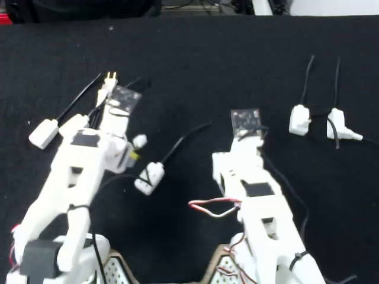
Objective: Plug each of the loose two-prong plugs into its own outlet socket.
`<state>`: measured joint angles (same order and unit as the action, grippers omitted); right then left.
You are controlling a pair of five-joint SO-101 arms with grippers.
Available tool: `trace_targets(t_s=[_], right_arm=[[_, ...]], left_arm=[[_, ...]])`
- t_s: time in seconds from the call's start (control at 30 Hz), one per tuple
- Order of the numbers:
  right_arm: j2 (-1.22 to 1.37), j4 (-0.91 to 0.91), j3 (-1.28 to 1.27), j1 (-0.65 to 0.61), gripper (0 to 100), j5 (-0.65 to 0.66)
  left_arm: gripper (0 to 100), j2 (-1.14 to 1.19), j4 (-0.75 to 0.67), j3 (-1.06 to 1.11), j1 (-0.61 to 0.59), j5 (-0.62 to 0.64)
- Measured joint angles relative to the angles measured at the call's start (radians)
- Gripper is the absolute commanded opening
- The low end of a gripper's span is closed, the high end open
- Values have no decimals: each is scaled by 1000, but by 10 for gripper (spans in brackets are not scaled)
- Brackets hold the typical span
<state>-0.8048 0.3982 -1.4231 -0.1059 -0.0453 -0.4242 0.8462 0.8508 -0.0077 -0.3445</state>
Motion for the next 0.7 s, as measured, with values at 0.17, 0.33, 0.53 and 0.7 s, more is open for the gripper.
trace_targets(t_s=[0.17,0.33,0.53,0.7], right_arm=[[0,0,0,0,230,0],[0,0,0,6,230,0],[0,-23,0,97,230,-14],[0,-37,0,121,230,-54]], left_arm=[[228,-14,-26,121,32,-20],[229,-17,-92,196,186,60],[229,-100,60,121,368,163],[230,-160,181,-12,390,157]])
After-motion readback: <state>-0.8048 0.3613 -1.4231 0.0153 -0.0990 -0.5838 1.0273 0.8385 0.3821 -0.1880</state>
